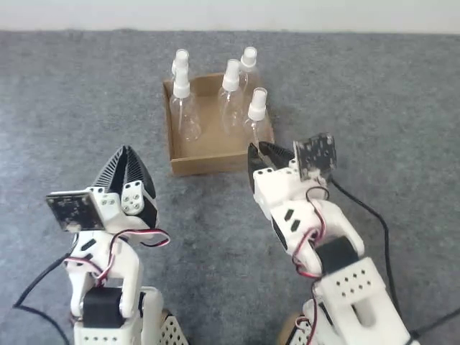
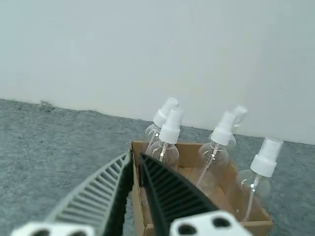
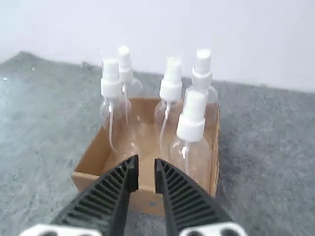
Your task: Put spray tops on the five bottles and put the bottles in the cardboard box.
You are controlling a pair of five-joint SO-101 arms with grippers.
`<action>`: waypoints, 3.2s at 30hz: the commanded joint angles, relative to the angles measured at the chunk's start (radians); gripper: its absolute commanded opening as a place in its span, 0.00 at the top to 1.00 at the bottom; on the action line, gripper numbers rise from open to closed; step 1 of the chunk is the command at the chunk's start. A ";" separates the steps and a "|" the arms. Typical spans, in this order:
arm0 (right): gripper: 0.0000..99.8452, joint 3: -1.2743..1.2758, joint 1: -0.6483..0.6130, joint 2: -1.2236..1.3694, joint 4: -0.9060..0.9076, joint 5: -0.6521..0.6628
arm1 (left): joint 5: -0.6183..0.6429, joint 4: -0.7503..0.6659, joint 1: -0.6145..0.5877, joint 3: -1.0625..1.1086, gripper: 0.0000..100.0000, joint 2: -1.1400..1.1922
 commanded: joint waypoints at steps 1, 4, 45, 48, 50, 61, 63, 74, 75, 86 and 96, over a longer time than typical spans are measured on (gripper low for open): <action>0.99 0.044 0.002 -0.148 -0.044 0.009 | -0.029 -0.035 0.009 -0.007 0.99 0.005; 0.99 0.078 0.002 -0.213 -0.047 0.012 | -0.032 -0.049 0.011 0.010 0.99 0.005; 0.99 0.482 0.440 -0.710 0.021 0.057 | -0.189 -0.247 0.040 0.289 0.99 0.008; 0.99 0.482 0.443 -0.710 0.096 0.057 | -0.189 -0.244 0.041 0.289 0.99 0.011; 0.99 0.482 0.441 -0.710 0.159 0.057 | -0.189 -0.242 0.041 0.289 0.99 0.011; 0.99 0.482 0.446 -0.710 0.435 0.060 | -0.189 -0.144 0.044 0.289 0.99 0.012; 0.99 0.482 0.446 -0.710 0.499 0.060 | -0.189 -0.092 0.048 0.289 0.99 0.012; 0.99 0.482 0.447 -0.708 0.806 0.064 | -0.196 0.287 0.038 0.291 0.99 0.012; 0.99 0.482 0.447 -0.708 0.814 0.064 | -0.196 0.319 0.038 0.291 0.99 0.011; 0.99 0.482 0.447 -0.708 0.923 0.063 | -0.189 0.430 0.038 0.291 0.99 0.006; 0.99 0.482 0.444 -0.708 0.923 0.063 | -0.189 0.430 0.044 0.289 0.99 0.006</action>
